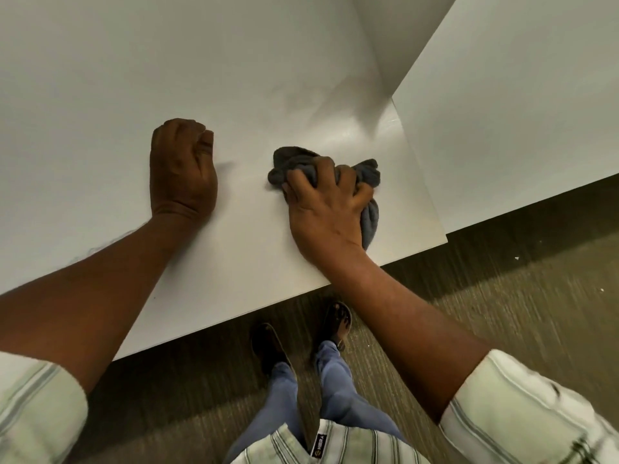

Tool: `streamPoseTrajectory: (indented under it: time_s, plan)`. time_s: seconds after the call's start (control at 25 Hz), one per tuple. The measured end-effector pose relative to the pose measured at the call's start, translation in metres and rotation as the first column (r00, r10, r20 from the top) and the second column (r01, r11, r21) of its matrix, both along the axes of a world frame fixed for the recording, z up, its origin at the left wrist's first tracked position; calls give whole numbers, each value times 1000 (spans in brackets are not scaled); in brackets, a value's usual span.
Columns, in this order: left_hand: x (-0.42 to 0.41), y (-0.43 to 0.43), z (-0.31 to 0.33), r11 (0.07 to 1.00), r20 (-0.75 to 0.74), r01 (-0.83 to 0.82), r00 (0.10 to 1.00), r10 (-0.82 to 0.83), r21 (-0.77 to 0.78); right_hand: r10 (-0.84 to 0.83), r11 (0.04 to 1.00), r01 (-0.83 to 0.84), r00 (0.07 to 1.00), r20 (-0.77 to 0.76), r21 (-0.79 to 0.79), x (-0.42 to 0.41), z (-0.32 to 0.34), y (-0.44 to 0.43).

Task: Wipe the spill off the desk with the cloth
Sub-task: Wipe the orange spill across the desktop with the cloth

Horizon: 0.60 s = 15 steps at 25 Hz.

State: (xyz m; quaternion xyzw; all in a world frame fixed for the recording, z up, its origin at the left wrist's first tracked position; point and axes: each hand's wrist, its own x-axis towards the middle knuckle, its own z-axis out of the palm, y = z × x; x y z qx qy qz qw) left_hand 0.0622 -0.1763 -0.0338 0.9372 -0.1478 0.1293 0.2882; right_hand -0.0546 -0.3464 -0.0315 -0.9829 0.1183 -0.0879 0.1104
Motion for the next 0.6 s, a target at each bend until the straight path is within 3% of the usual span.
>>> streamPoseTrajectory:
  time_s: [0.2,0.44,0.52,0.6]
  plan:
    - [-2,0,1,1000,-1,-7,1000,7,4,-202,979,201,979,-26,-35,71,1,-31]
    - [-1,0,0,1000,7,-17,1000,17,4,-471,874,451,878,-84,-181,99,7,-88]
    - [-1,-1,0,1000,20,-18,1000,18,0,-412,896,401,911,-22,-192,82,11,-77]
    - [-1,-1,-1,1000,28,-22,999,22,1,-154,979,157,988,28,-133,49,11,-44]
